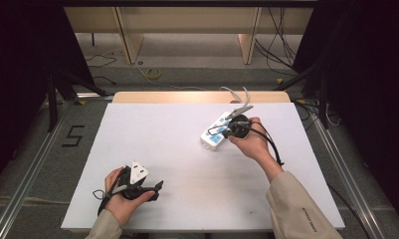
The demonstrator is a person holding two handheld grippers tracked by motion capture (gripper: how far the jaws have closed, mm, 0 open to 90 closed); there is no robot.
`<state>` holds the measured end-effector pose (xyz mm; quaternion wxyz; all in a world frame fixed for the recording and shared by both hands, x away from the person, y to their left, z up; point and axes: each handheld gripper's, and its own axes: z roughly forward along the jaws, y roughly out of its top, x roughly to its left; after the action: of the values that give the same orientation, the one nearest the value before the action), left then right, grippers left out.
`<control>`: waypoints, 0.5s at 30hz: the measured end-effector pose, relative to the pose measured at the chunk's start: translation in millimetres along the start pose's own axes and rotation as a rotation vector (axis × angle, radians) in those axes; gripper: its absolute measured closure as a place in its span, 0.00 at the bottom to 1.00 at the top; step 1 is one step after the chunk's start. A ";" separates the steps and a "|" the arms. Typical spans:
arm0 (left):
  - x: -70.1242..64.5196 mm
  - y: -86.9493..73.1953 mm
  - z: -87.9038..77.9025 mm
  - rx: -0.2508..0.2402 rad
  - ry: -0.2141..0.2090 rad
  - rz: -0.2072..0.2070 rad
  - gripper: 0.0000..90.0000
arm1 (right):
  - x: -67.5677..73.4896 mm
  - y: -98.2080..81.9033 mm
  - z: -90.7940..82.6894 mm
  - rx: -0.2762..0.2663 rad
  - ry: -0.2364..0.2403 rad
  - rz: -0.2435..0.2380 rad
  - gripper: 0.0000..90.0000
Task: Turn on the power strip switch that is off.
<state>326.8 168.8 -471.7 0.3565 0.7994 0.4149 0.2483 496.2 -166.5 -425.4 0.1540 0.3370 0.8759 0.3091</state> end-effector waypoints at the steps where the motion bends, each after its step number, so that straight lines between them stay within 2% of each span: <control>1: 0.0 0.0 0.2 0.000 -0.001 -0.001 0.19 | 0.0 0.0 0.0 0.000 0.000 0.000 1.00; 15: -0.5 1.2 0.0 -0.004 -0.002 0.006 0.19 | 0.5 4.5 9.3 0.012 0.001 0.004 1.00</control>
<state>327.2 167.9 -470.8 0.3578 0.8001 0.4117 0.2497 502.5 -159.5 -429.6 0.1511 0.3395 0.8772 0.3041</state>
